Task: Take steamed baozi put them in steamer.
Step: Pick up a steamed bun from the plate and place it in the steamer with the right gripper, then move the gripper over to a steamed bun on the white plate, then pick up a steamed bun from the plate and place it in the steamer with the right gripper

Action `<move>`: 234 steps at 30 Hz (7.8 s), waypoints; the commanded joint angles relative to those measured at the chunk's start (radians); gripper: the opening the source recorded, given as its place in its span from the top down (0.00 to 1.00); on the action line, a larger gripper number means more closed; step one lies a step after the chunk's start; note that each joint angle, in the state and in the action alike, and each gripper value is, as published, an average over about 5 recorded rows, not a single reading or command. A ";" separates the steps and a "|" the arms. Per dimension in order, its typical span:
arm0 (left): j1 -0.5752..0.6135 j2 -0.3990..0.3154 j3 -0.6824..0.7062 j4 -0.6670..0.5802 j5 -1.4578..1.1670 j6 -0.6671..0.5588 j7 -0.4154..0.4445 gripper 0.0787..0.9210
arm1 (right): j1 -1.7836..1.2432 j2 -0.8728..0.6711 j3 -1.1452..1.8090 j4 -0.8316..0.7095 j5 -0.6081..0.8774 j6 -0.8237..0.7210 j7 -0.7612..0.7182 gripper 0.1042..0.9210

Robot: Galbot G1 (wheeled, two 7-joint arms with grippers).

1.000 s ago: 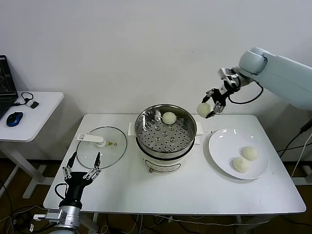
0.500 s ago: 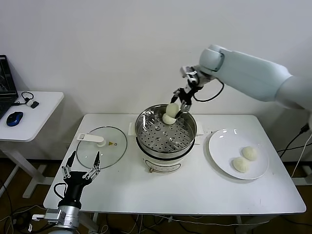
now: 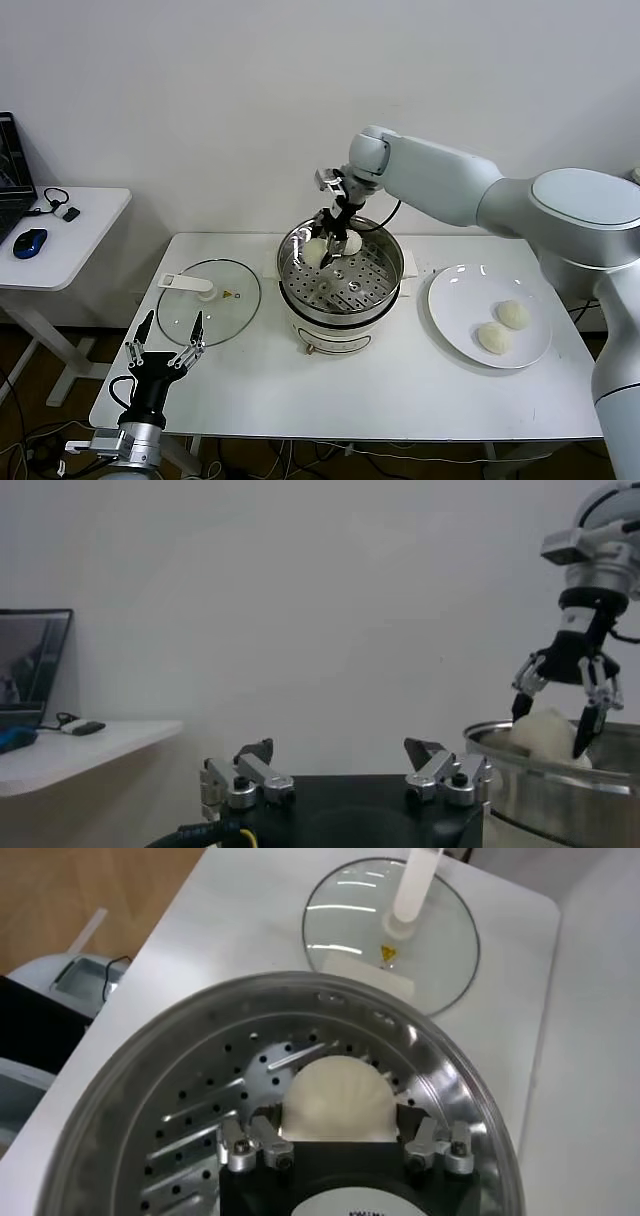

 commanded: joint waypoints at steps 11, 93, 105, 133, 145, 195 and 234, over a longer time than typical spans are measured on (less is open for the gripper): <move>-0.001 -0.001 0.004 0.004 -0.002 0.002 -0.001 0.12 | -0.067 0.069 0.016 -0.104 -0.029 0.009 -0.004 0.22; 0.023 -0.012 0.001 -0.014 -0.009 0.010 -0.020 0.12 | -0.326 -0.780 0.265 0.250 -0.543 0.217 -0.060 0.12; 0.028 -0.010 0.001 -0.007 -0.012 0.009 -0.020 0.12 | -0.419 -0.753 0.327 0.226 -0.587 0.216 -0.043 0.12; 0.022 -0.013 0.005 0.006 -0.023 0.012 -0.021 0.12 | -0.456 -0.695 0.379 0.165 -0.629 0.237 -0.020 0.12; 0.021 -0.017 0.007 0.007 -0.022 0.014 -0.021 0.12 | -0.461 -0.668 0.400 0.134 -0.658 0.247 -0.023 0.13; -0.008 -0.023 0.019 -0.002 -0.005 0.030 -0.023 0.12 | 0.403 -0.478 -0.144 0.641 -0.140 0.269 -0.073 0.30; -0.031 -0.033 -0.006 -0.027 -0.028 0.068 -0.029 0.12 | 0.042 -0.163 0.021 0.511 -0.586 0.453 -0.081 0.28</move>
